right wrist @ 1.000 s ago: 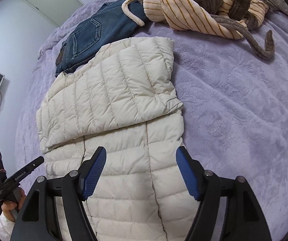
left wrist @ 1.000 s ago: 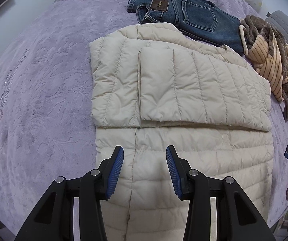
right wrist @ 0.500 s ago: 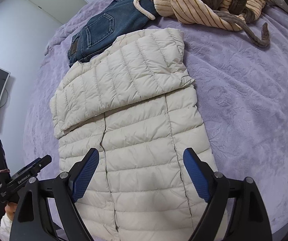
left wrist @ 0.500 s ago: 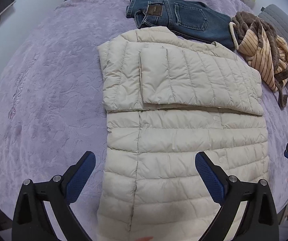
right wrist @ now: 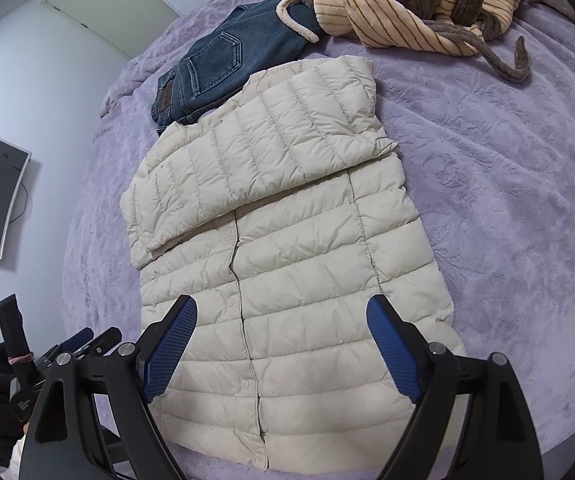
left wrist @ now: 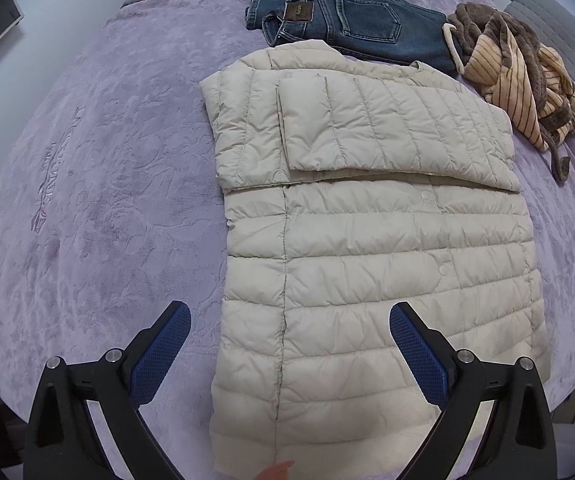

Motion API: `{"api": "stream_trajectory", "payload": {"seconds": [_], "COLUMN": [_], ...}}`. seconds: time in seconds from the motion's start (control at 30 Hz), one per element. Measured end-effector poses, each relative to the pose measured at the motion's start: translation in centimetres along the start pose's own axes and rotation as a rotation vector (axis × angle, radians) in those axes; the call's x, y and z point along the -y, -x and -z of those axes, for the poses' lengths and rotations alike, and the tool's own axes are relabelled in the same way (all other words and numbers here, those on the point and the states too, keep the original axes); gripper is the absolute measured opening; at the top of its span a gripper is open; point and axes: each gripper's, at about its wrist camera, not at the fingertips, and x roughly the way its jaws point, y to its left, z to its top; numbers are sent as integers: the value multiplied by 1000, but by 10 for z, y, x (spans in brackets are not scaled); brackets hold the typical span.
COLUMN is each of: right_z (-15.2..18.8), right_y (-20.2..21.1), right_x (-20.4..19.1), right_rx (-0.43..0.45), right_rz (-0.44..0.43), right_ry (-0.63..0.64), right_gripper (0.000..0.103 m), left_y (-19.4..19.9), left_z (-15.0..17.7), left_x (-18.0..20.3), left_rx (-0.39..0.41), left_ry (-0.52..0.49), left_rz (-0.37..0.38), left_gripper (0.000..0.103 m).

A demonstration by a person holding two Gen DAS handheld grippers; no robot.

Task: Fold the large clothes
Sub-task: 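Lay the folded sides flat and open both tools, then move both tools to the jacket hem and grasp it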

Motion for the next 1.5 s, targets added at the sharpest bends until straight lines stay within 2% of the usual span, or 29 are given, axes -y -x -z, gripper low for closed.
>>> {"api": "stream_trajectory", "payload": {"seconds": [0.23,0.47,0.73,0.87,0.97,1.1,1.2,1.3,1.4,1.5], "right_z": [7,14,32,39,46,57,68,80,91,103], "right_y": [13,15,14,6,0,0,1,4,2,-6], "right_x": [1,19,35,40,45,66,100,134,154,168], "right_rx": [20,-44,-89,-127,-155,-200,-219,-214,-222,-236], "right_rz": [-7,-65,-122,-168,-190,-116,-51,-36,-19,-56], "right_ry": [-36,-110,-170,-196,-215,-227,-309,-405,-444,-499], "right_gripper": [89,89,89,89,89,89,89,89,89,89], "left_y": [2,1,-20,-30,-34,-45,-55,-63,-70,-76], "left_z": [16,35,59,68,76,88,97,104,108,112], "left_x": [-7,-23,-64,-75,-81,-92,-100,-104,-104,-102], "left_rx": [-19,-45,-154,-201,-197,-241,-276,-304,-319,-338], "left_ry": [-12,-7,117,157,174,206,238,260,264,258], "left_rz": [-19,-42,-29,42,60,120,172,215,263,315], "left_gripper": [100,100,100,100,100,100,100,100,100,100]}}
